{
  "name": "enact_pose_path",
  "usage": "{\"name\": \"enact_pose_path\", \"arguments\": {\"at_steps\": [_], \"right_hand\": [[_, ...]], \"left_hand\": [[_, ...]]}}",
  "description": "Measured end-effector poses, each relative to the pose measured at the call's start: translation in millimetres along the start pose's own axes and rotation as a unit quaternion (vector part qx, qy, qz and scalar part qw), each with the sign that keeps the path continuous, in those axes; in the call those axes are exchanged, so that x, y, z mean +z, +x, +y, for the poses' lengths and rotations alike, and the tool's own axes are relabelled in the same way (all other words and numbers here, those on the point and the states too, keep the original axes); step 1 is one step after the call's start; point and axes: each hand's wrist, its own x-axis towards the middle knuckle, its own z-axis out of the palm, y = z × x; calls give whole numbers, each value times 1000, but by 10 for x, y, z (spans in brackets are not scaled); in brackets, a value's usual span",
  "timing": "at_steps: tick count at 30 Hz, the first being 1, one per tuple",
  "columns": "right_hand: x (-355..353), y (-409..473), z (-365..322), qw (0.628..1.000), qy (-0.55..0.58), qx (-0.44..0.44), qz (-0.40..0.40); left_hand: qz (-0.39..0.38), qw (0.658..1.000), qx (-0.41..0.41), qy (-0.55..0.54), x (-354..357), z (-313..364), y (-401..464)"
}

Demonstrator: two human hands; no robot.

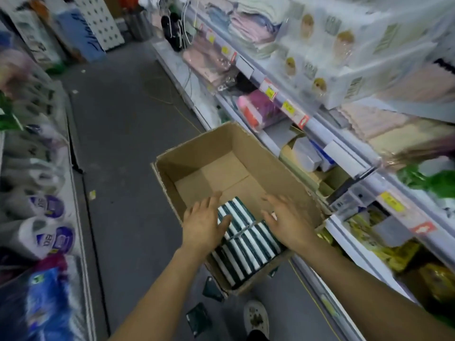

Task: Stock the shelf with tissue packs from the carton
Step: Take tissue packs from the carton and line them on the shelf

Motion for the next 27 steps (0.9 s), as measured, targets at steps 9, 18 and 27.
{"name": "enact_pose_path", "arguments": {"at_steps": [9, 18, 27], "right_hand": [[1047, 871, 334, 997, -12, -9, -78], [1737, 1139, 569, 987, -22, 40, -156], [1791, 1223, 557, 983, -60, 60, -165]], "left_hand": [[-79, 995, -40, -46, 936, -252, 875], [-174, 985, 0, -1, 1514, -387, 1297], [-188, 982, 15, 28, 1540, -321, 1554]]}}
